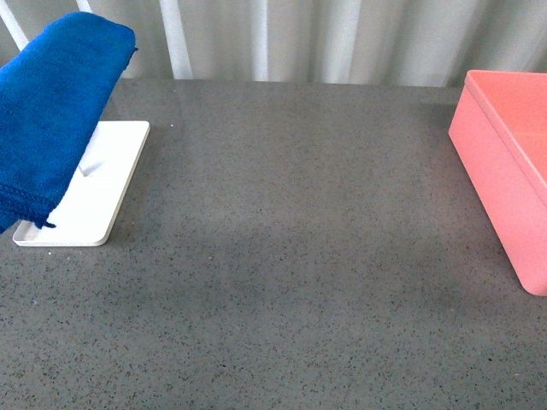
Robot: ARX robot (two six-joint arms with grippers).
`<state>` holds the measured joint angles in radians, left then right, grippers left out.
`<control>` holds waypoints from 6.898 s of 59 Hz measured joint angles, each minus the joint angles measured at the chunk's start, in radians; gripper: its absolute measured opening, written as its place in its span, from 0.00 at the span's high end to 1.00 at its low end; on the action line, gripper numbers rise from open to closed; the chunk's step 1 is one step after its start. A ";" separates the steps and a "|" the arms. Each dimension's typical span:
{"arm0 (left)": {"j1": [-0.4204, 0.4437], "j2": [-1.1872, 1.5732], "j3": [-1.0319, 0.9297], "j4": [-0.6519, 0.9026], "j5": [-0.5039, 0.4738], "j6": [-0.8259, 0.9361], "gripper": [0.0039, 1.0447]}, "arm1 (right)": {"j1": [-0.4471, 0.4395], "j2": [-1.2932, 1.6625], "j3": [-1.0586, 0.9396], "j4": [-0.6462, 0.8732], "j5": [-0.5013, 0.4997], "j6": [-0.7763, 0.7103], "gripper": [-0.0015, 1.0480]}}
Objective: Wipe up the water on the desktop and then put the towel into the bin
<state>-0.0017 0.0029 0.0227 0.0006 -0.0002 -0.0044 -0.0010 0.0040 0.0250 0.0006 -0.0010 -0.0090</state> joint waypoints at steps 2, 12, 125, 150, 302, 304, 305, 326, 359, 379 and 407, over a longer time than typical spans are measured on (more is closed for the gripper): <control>0.000 0.000 0.000 0.000 0.000 0.000 0.06 | 0.000 0.000 0.000 0.000 0.000 0.000 0.07; 0.000 0.000 0.000 0.000 0.000 0.000 0.06 | 0.000 0.000 0.000 0.000 0.000 0.000 0.07; 0.103 1.316 0.835 -0.031 0.026 -0.035 0.06 | 0.000 0.000 0.000 0.000 0.000 0.000 0.07; 0.050 1.701 1.246 -0.206 -0.074 0.160 0.06 | 0.000 0.000 0.000 0.000 0.000 0.000 0.07; -0.095 1.563 1.163 -0.076 0.332 -0.221 0.97 | 0.000 0.000 0.000 0.000 0.000 0.000 0.07; -0.111 1.545 1.144 -0.049 0.356 -0.250 0.97 | 0.000 0.000 0.000 0.000 0.000 0.000 0.07; -0.117 1.539 1.138 -0.040 0.364 -0.259 0.97 | 0.000 0.000 0.000 0.000 0.000 0.000 0.07; -0.303 1.464 0.997 0.156 0.362 -0.422 0.97 | 0.000 0.000 0.000 0.000 0.000 0.000 0.07; -0.307 1.472 0.994 0.156 0.346 -0.416 0.97 | -0.140 0.741 0.335 0.014 -0.463 0.064 0.07; -0.306 1.472 0.994 0.156 0.344 -0.416 0.97 | -0.015 1.310 0.556 0.290 -0.898 0.200 0.07; -0.306 1.472 0.994 0.156 0.344 -0.416 0.97 | 0.219 1.658 0.712 0.578 -0.879 0.346 0.07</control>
<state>-0.3080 1.4754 1.0168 0.1570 0.3439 -0.4202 0.2176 1.6619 0.7368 0.5789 -0.8795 0.3374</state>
